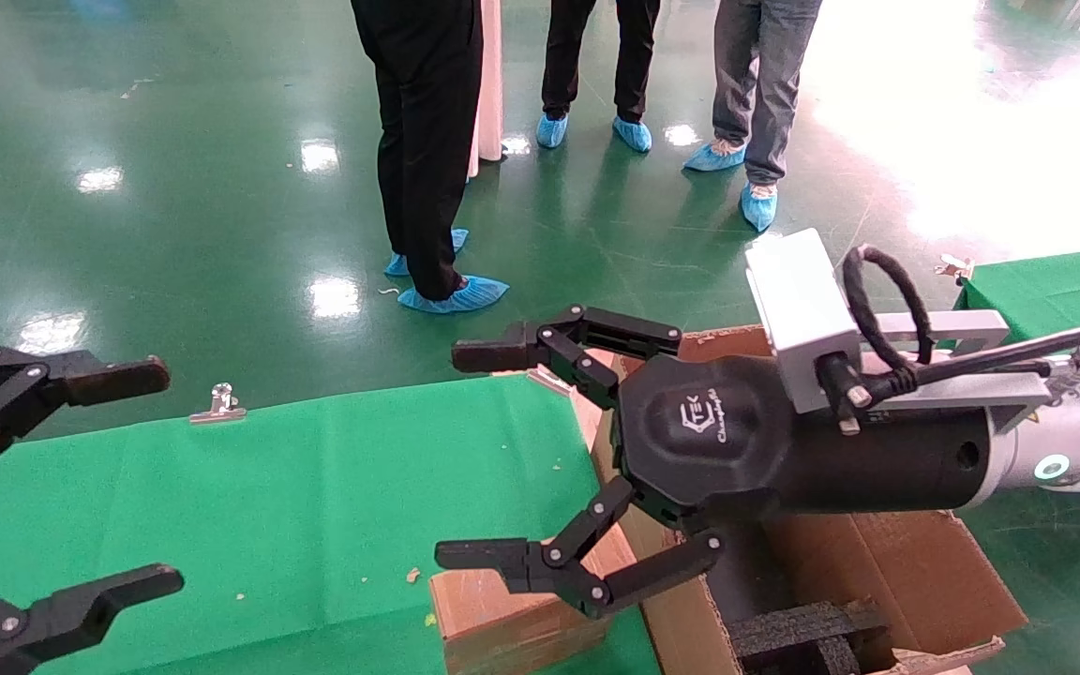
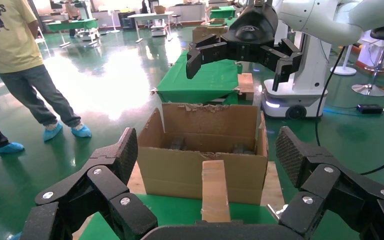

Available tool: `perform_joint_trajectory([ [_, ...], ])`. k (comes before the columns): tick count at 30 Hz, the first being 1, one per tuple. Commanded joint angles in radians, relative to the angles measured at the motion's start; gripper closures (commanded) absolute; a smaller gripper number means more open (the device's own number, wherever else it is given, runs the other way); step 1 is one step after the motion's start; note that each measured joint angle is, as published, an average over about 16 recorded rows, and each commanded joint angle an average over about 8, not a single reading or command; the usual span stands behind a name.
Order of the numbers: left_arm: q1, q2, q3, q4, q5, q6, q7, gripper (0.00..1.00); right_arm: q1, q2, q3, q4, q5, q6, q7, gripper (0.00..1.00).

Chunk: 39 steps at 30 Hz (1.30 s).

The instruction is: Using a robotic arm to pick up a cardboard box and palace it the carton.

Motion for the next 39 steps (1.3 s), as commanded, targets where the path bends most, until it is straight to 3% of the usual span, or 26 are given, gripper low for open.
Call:
perform_joint_trajectory([
  [1,0.0,0.0,0.0,0.0,0.0,0.0,0.0,0.87,0.0,0.0,0.0,0.0,0.0,0.0,0.0,0.0],
  [3,0.0,0.0,0.0,0.0,0.0,0.0,0.0,1.0,0.0,0.0,0.0,0.0,0.0,0.0,0.0,0.0],
  [10,0.0,0.0,0.0,0.0,0.0,0.0,0.0,1.0,0.016,0.011,-0.013,0.009,-0.036,-0.006,0.006,0.0],
  [20,0.0,0.0,0.0,0.0,0.0,0.0,0.0,1.0,0.147,-0.003,-0.114,0.026,-0.235,-0.056,0.041,0.0],
  [28,0.0,0.0,0.0,0.0,0.0,0.0,0.0,1.0,0.276,-0.067,-0.255,-0.016,-0.401,-0.088,0.021,0.0],
  [39,0.0,0.0,0.001,0.0,0.0,0.0,0.0,1.0,0.449,-0.193,-0.537,-0.16,-0.573,-0.093,-0.107,0.0],
])
